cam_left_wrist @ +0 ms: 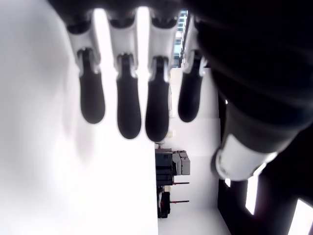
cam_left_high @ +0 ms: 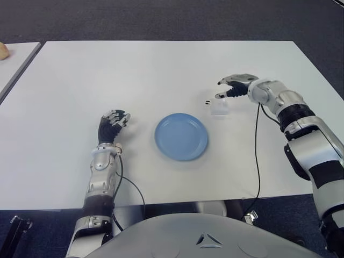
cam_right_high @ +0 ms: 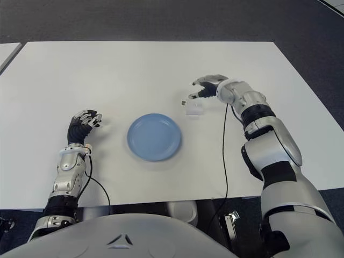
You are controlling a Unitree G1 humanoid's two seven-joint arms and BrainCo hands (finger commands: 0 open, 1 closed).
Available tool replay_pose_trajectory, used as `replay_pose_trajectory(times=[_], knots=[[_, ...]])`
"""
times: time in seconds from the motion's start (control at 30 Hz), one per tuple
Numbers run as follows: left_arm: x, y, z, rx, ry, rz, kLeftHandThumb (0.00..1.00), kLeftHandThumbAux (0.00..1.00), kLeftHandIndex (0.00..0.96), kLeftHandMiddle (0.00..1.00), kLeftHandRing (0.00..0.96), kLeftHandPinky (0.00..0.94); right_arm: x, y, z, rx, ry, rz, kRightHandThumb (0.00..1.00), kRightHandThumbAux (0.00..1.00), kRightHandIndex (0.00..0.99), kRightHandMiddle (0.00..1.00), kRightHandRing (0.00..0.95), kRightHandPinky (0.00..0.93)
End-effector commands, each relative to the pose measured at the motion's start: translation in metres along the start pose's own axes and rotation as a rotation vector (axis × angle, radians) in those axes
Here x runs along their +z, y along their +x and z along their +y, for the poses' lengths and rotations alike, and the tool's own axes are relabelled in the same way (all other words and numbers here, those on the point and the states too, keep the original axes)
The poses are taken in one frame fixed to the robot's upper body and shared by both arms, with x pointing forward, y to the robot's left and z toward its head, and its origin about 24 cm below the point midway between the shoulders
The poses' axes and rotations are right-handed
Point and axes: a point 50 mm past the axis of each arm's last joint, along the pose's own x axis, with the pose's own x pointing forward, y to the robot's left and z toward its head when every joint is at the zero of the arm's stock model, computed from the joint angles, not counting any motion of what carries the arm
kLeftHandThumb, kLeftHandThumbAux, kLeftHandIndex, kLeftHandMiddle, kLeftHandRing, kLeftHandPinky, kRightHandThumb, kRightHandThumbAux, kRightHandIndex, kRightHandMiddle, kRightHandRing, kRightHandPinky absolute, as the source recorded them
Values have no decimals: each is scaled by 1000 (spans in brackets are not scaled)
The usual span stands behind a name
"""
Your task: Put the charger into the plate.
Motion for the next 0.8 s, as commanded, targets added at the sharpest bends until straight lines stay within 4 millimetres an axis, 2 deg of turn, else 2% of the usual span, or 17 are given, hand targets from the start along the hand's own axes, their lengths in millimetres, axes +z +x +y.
replay_pose_trajectory(times=[0.03, 0.13, 0.43, 0.8], knots=[[-3, -3, 2, -9, 24, 20, 704, 722, 426, 505, 510, 495, 7, 3, 18, 43, 9, -28, 548, 138, 0, 0, 0, 0], [-2, -4, 4, -10, 36, 20, 703, 722, 425, 503, 509, 492, 12, 4, 31, 79, 30, -44, 542, 142, 0, 0, 0, 0], [-1, -7, 5, 6, 32, 17, 703, 722, 426, 506, 504, 488, 19, 4, 49, 143, 34, -78, 552, 154, 0, 0, 0, 0], [0, -12, 6, 1, 12, 12, 706, 721, 428, 510, 508, 499, 25, 6, 63, 161, 31, -77, 530, 152, 0, 0, 0, 0]])
